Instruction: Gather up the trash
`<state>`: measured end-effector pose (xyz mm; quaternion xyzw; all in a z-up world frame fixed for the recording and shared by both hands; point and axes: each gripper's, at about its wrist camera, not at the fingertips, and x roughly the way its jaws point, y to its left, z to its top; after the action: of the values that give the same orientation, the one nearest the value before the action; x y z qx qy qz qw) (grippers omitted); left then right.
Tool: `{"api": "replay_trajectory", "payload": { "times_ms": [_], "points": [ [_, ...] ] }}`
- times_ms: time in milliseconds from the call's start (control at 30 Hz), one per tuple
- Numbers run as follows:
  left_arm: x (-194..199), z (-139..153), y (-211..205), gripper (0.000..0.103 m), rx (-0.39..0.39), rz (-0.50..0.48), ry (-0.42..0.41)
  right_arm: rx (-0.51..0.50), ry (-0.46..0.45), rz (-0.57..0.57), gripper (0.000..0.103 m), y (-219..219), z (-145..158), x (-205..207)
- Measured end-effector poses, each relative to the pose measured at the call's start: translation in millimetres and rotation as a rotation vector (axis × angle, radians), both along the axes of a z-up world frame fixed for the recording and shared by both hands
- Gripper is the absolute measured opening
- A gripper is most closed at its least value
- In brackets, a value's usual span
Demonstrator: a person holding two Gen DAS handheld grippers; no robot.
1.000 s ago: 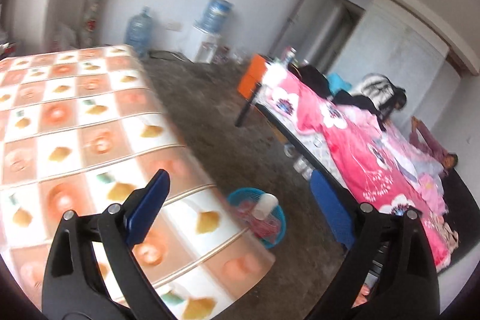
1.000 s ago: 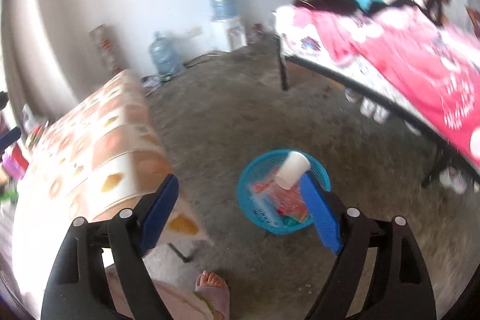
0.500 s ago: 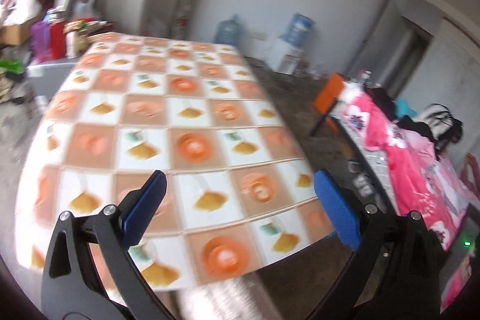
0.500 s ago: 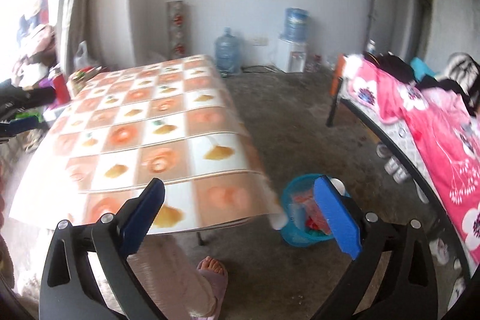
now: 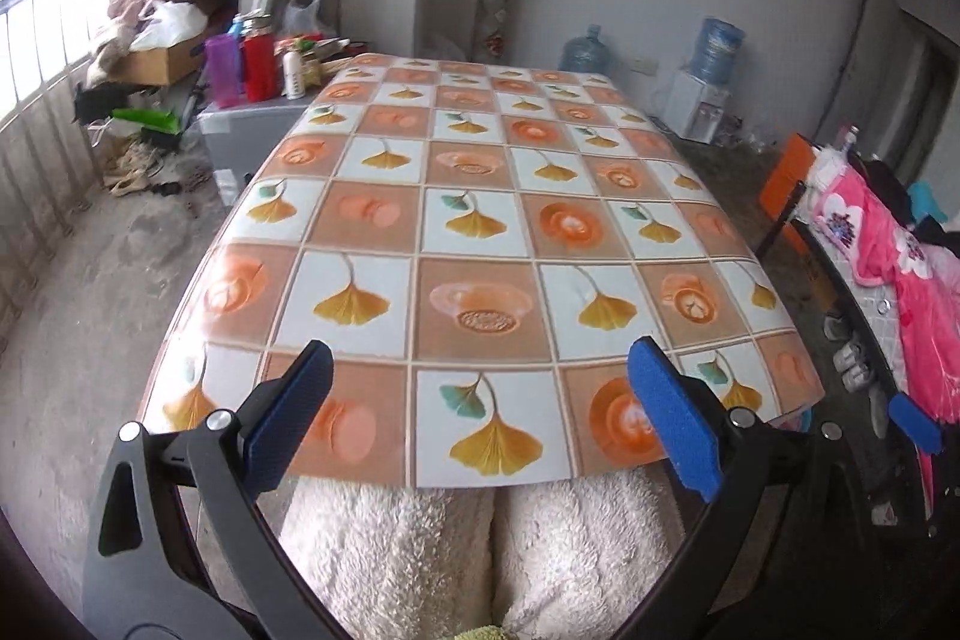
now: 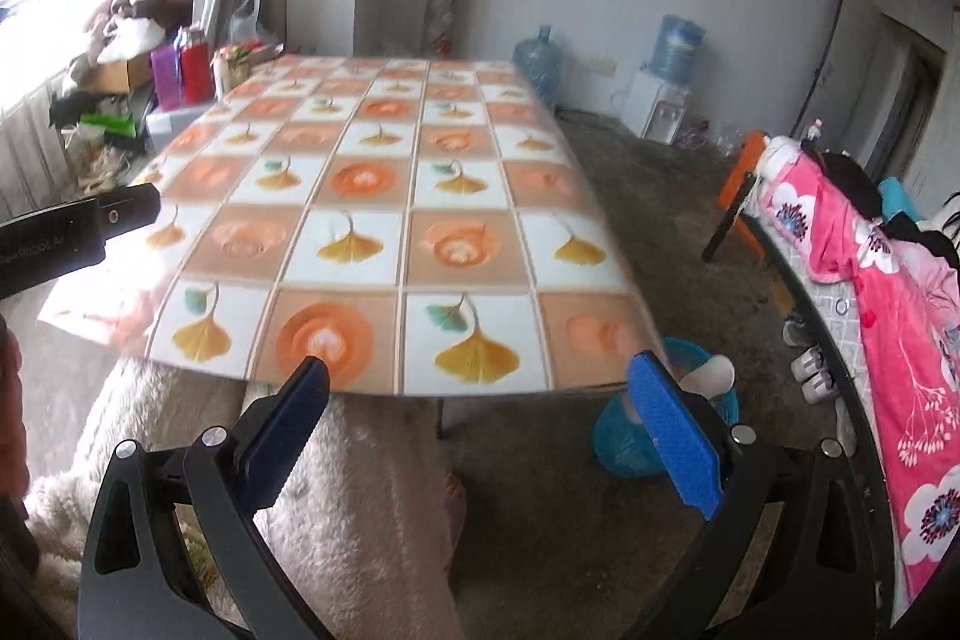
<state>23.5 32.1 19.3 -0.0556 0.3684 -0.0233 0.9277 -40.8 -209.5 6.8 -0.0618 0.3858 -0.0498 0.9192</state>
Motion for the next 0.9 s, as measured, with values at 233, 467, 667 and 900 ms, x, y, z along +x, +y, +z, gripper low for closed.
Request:
{"api": "replay_trajectory", "payload": {
  "times_ms": [233, 467, 667, 900],
  "points": [
    [-15.0, -22.1, -17.9, 0.094, 0.072, 0.009, 0.054, 0.051, 0.046, -0.058, 0.097, -3.2, -17.2, 0.1],
    [-19.5, -27.3, -35.9, 0.094, 0.133, -0.029, 0.094, 0.048, 0.049, -0.095, 0.097, -7.8, -22.2, 3.1],
    [-20.5, -26.3, -37.1, 0.094, 0.161, -0.011, 0.114, 0.048, 0.046, -0.109, 0.097, -12.5, -21.5, 3.7],
    [-19.2, -22.2, -31.3, 0.094, 0.183, 0.022, 0.118, 0.055, 0.044, -0.113, 0.097, -13.8, -20.5, 6.8]
  ]
}}
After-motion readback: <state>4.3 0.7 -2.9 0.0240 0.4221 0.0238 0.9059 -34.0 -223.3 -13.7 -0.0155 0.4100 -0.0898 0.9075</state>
